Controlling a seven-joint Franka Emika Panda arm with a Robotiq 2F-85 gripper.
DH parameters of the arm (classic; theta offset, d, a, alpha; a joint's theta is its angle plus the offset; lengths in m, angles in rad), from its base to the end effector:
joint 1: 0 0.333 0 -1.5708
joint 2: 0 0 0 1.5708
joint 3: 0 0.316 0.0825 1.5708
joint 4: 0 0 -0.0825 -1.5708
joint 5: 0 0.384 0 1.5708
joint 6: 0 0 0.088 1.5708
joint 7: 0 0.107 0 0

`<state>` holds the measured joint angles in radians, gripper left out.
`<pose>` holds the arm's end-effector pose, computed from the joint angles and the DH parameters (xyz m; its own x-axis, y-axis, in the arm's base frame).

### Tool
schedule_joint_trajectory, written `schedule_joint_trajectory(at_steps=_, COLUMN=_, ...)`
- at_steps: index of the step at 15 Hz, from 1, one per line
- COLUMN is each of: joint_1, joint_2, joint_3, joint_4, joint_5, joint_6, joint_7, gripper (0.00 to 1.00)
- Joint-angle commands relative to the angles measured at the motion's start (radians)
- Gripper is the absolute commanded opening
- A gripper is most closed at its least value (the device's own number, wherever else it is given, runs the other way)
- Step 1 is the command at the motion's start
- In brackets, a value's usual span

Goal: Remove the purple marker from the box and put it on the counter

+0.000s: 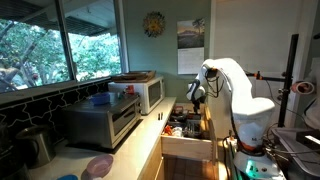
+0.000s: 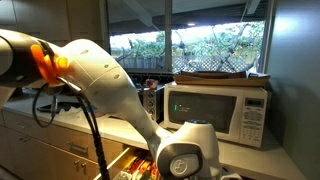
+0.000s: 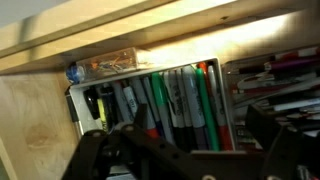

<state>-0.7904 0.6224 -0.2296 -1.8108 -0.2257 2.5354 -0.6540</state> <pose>0.3597 -0.5577 0.2151 0.9827 -0.1504 -0.1079 -0.1175 -0.9571 0.2647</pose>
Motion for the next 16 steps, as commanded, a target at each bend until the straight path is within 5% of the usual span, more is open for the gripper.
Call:
schedule_joint_trajectory(at_steps=1, joint_1=-0.001, joint_2=0.012, joint_3=-0.001, joint_4=0.023, joint_5=0.005, joint_6=-0.013, joint_7=0.004, gripper=1.00)
schedule_joint_trajectory(at_steps=9, joint_1=-0.032, joint_2=0.129, joint_3=0.048, joint_4=0.137, joint_5=0.030, joint_6=0.029, joint_7=-0.027, gripper=0.98)
schedule_joint_trajectory(at_steps=16, joint_1=-0.054, joint_2=0.240, joint_3=0.081, joint_4=0.252, joint_5=0.030, joint_6=0.010, joint_7=-0.061, gripper=0.40)
